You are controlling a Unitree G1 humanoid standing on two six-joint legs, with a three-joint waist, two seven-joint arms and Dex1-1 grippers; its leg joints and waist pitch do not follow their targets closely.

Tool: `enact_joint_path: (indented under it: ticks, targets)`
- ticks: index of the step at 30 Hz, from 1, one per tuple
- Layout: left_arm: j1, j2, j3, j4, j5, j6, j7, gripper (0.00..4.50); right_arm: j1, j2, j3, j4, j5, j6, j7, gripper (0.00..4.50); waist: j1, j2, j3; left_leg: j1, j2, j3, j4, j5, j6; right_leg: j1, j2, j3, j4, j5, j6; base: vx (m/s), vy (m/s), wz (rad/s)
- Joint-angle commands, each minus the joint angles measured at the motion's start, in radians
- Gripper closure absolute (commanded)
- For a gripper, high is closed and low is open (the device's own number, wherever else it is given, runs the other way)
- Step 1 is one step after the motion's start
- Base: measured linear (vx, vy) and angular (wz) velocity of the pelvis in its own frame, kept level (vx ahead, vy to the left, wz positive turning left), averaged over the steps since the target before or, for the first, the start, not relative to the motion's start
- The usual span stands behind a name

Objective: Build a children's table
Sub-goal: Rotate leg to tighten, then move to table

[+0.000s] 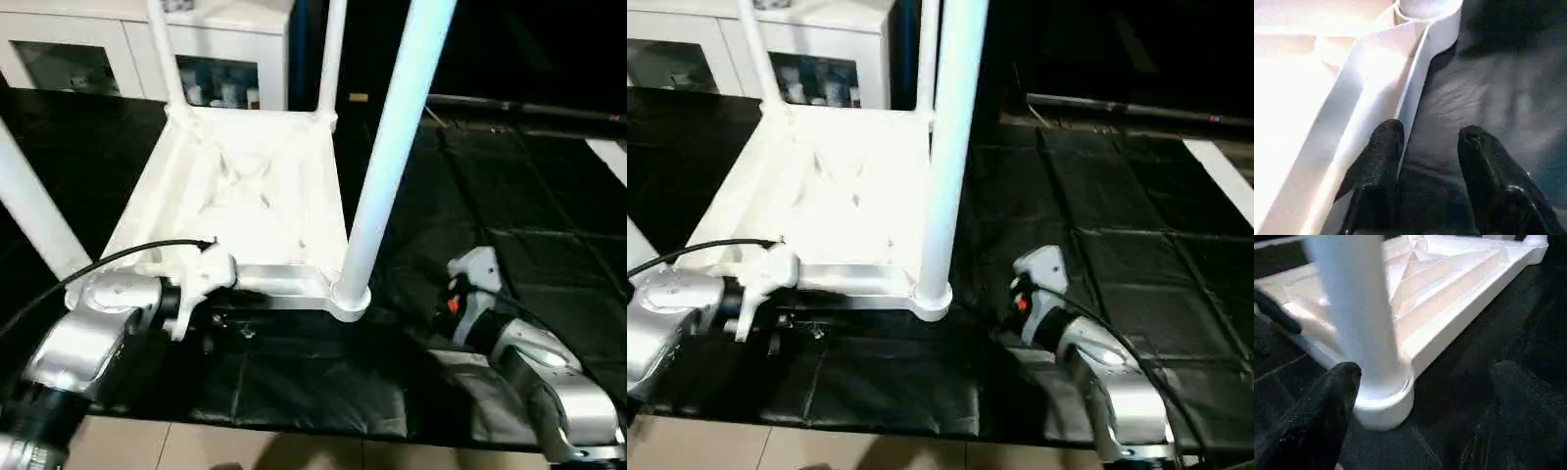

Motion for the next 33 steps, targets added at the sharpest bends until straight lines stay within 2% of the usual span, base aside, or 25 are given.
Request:
enact_joint_path:
  ticks: [1, 2, 3, 5, 9, 10, 11, 12, 13, 14, 16, 17, 18, 19, 20, 21, 22, 23, 24, 25, 26, 28, 30, 33]
  targets:
    - [-0.003, 0.033, -0.011, 0.044, 0.052, 0.014, 0.038, 2.12, 0.009, -0.008, -0.002, -0.014, 0.005, -0.002, 0.006, 0.0, 0.002, 0.012, -0.052, 0.004, 0.018, -0.006, -0.075, -0.302, -0.014, 0.041, -0.06, 0.045, -0.084, -0.403, -0.09, 0.0, 0.0, 0.0]
    - [0.0, 0.036, -0.011, 0.042, 0.048, 0.022, 0.035, 2.05, 0.012, -0.011, -0.001, -0.015, -0.002, -0.006, 0.002, 0.0, 0.002, 0.012, -0.052, 0.005, 0.019, -0.006, -0.075, -0.305, -0.016, 0.04, -0.06, 0.045, -0.086, -0.41, -0.089, 0.0, 0.0, 0.0]
    - [0.008, 0.045, -0.011, 0.03, 0.037, 0.036, 0.023, 1.96, 0.016, -0.015, 0.0, -0.016, -0.008, -0.009, -0.002, 0.0, -0.002, 0.01, -0.052, -0.001, 0.019, -0.009, -0.077, -0.299, -0.018, 0.043, -0.06, 0.044, -0.084, -0.409, -0.093, 0.0, 0.0, 0.0]
    - [0.035, 0.089, -0.016, 0.002, 0.035, 0.069, 0.01, 1.89, 0.029, -0.015, -0.012, -0.021, -0.005, -0.015, -0.005, 0.0, -0.002, 0.014, -0.053, 0.003, 0.02, -0.008, -0.076, -0.304, -0.019, 0.039, -0.059, 0.045, -0.083, -0.393, -0.101, 0.0, 0.0, 0.0]
    - [0.041, 0.104, -0.006, 0.024, 0.06, 0.039, 0.015, 1.55, 0.034, -0.022, -0.009, -0.025, 0.004, -0.022, -0.007, 0.0, -0.006, 0.013, -0.054, 0.005, 0.017, -0.005, -0.073, -0.307, -0.011, 0.038, -0.053, 0.046, -0.08, -0.36, -0.118, 0.0, 0.0, 0.0]
    - [0.048, 0.12, 0.012, 0.033, 0.054, 0.024, 0.012, 1.49, 0.041, -0.019, -0.01, -0.034, 0.013, -0.021, -0.006, 0.0, -0.004, 0.02, -0.054, 0.006, 0.016, -0.006, -0.072, -0.306, -0.011, 0.037, -0.054, 0.046, -0.08, -0.358, -0.119, 0.0, 0.0, 0.0]
    - [0.065, 0.13, 0.045, 0.003, 0.012, 0.035, -0.001, 1.34, 0.047, -0.017, -0.01, -0.04, 0.009, -0.031, -0.01, 0.0, -0.005, 0.02, -0.056, 0.005, 0.018, -0.007, -0.072, -0.301, -0.013, 0.039, -0.054, 0.046, -0.077, -0.341, -0.123, 0.0, 0.0, 0.0]
    - [0.066, 0.13, 0.047, 0.002, 0.01, 0.036, -0.002, 1.34, 0.047, -0.017, -0.01, -0.04, 0.009, -0.031, -0.01, 0.0, -0.003, 0.021, -0.057, 0.009, 0.02, -0.005, -0.072, -0.298, -0.014, 0.036, -0.054, 0.047, -0.075, -0.314, -0.136, 0.0, 0.0, 0.0]
    - [0.078, 0.127, 0.073, -0.031, -0.032, 0.056, -0.013, 1.22, 0.05, -0.013, -0.011, -0.044, 0.012, -0.03, -0.012, 0.0, -0.002, 0.022, -0.059, 0.012, 0.021, -0.004, -0.07, -0.295, -0.015, 0.034, -0.053, 0.048, -0.071, -0.287, -0.15, 0.0, 0.0, 0.0]
    - [0.086, 0.126, 0.09, -0.054, -0.061, 0.071, -0.02, 1.12, 0.053, -0.011, -0.011, -0.047, 0.015, -0.029, -0.013, 0.0, -0.002, 0.022, -0.057, 0.01, 0.021, -0.004, -0.072, -0.294, -0.016, 0.036, -0.051, 0.047, -0.066, -0.25, -0.173, 0.0, 0.0, 0.0]
    - [0.112, 0.096, 0.157, -0.141, -0.181, 0.144, -0.027, 1.0, 0.053, 0.005, -0.017, -0.057, 0.021, -0.022, -0.037, 0.0, 0.002, 0.026, -0.056, 0.016, 0.022, -0.001, -0.071, -0.316, -0.021, 0.033, -0.053, 0.048, -0.064, -0.243, -0.194, 0.0, 0.0, 0.0]
    - [0.133, 0.055, 0.22, -0.206, -0.289, 0.216, -0.013, 0.97, 0.051, 0.019, -0.019, -0.065, 0.026, -0.013, -0.058, 0.0, 0.002, 0.027, -0.056, 0.012, 0.024, -0.002, -0.072, -0.32, -0.029, 0.036, -0.054, 0.047, -0.059, -0.237, -0.209, 0.0, 0.0, 0.0]
    - [0.144, 0.027, 0.252, -0.225, -0.333, 0.232, 0.008, 0.75, 0.048, 0.029, -0.023, -0.067, 0.023, -0.016, -0.077, 0.0, 0.004, 0.029, -0.055, 0.013, 0.022, -0.002, -0.072, -0.329, -0.03, 0.034, -0.051, 0.045, -0.063, -0.245, -0.211, 0.0, 0.0, 0.0]
    - [0.151, 0.008, 0.272, -0.234, -0.355, 0.235, 0.024, 0.75, 0.045, 0.037, -0.026, -0.067, 0.02, -0.021, -0.091, 0.0, 0.004, 0.029, -0.055, 0.013, 0.022, -0.002, -0.072, -0.329, -0.03, 0.034, -0.051, 0.045, -0.063, -0.245, -0.211, 0.0, 0.0, 0.0]
    - [0.171, -0.034, 0.306, -0.249, -0.38, 0.227, 0.074, 0.58, 0.039, 0.06, -0.04, -0.066, 0.019, -0.018, -0.133, 0.0, 0.002, 0.025, -0.053, 0.008, 0.018, -0.002, -0.072, -0.346, -0.026, 0.038, -0.05, 0.044, -0.069, -0.281, -0.194, 0.0, 0.0, 0.0]
    - [0.171, -0.035, 0.307, -0.249, -0.38, 0.227, 0.075, 0.58, 0.039, 0.06, -0.04, -0.066, 0.019, -0.018, -0.133, 0.0, -0.001, 0.022, -0.052, 0.006, 0.016, -0.003, -0.072, -0.347, -0.022, 0.039, -0.05, 0.043, -0.074, -0.313, -0.171, 0.0, 0.0, 0.0]
    - [0.19, -0.088, 0.329, -0.272, -0.382, 0.216, 0.158, 0.54, 0.039, 0.074, -0.044, -0.073, 0.015, -0.025, -0.156, 0.0, -0.001, 0.021, -0.053, 0.006, 0.014, -0.003, -0.072, -0.344, -0.019, 0.04, -0.049, 0.043, -0.076, -0.33, -0.157, 0.0, 0.0, 0.0]
    - [0.205, -0.135, 0.34, -0.293, -0.365, 0.215, 0.239, 0.54, 0.044, 0.08, -0.038, -0.08, -0.005, -0.036, -0.177, 0.0, -0.005, 0.025, -0.052, 0.002, 0.017, -0.005, -0.072, -0.339, -0.023, 0.041, -0.049, 0.044, -0.077, -0.331, -0.148, 0.0, 0.0, 0.0]
    - [0.208, -0.146, 0.342, -0.298, -0.359, 0.216, 0.258, 0.28, 0.045, 0.081, -0.037, -0.082, -0.011, -0.039, -0.182, 0.0, -0.004, 0.022, -0.051, 0.003, 0.017, -0.004, -0.071, -0.337, -0.022, 0.039, -0.048, 0.042, -0.082, -0.35, -0.135, 0.0, 0.0, 0.0]
    - [0.228, -0.21, 0.353, -0.329, -0.333, 0.241, 0.365, 0.2, 0.053, 0.099, -0.035, -0.089, -0.026, -0.062, -0.211, 0.0, -0.005, 0.023, -0.054, 0.002, 0.018, -0.004, -0.069, -0.331, -0.02, 0.039, -0.05, 0.044, -0.083, -0.36, -0.123, 0.0, 0.0, 0.0]
    - [0.24, -0.246, 0.356, -0.349, -0.319, 0.252, 0.42, 0.2, 0.058, 0.119, -0.043, -0.093, -0.024, -0.08, -0.232, 0.0, -0.006, 0.025, -0.055, 0.001, 0.02, -0.004, -0.069, -0.325, -0.022, 0.04, -0.05, 0.044, -0.08, -0.348, -0.122, 0.0, 0.0, 0.0]
    - [0.262, -0.299, 0.354, -0.376, -0.292, 0.267, 0.501, 0.1, 0.062, 0.162, -0.07, -0.096, -0.035, -0.088, -0.313, 0.0, -0.007, 0.02, -0.055, -0.002, 0.018, -0.005, -0.071, -0.317, -0.015, 0.04, -0.048, 0.044, -0.085, -0.358, -0.105, 0.0, 0.0, 0.0]
    - [0.29, -0.343, 0.349, -0.389, -0.271, 0.248, 0.564, 0.1, 0.073, 0.167, -0.062, -0.101, -0.081, -0.084, -0.369, 0.0, -0.007, 0.017, -0.053, -0.003, 0.017, -0.006, -0.07, -0.3, -0.017, 0.039, -0.044, 0.044, -0.085, -0.356, -0.089, 0.0, 0.0, 0.0]
    - [0.324, -0.368, 0.328, -0.377, -0.221, 0.218, 0.629, 0.1, 0.103, 0.162, -0.043, -0.103, -0.089, -0.05, -0.375, 0.0, -0.006, 0.017, -0.054, -0.004, 0.015, -0.005, -0.069, -0.306, -0.008, 0.037, -0.039, 0.044, -0.086, -0.336, -0.068, 0.0, 0.0, 0.0]
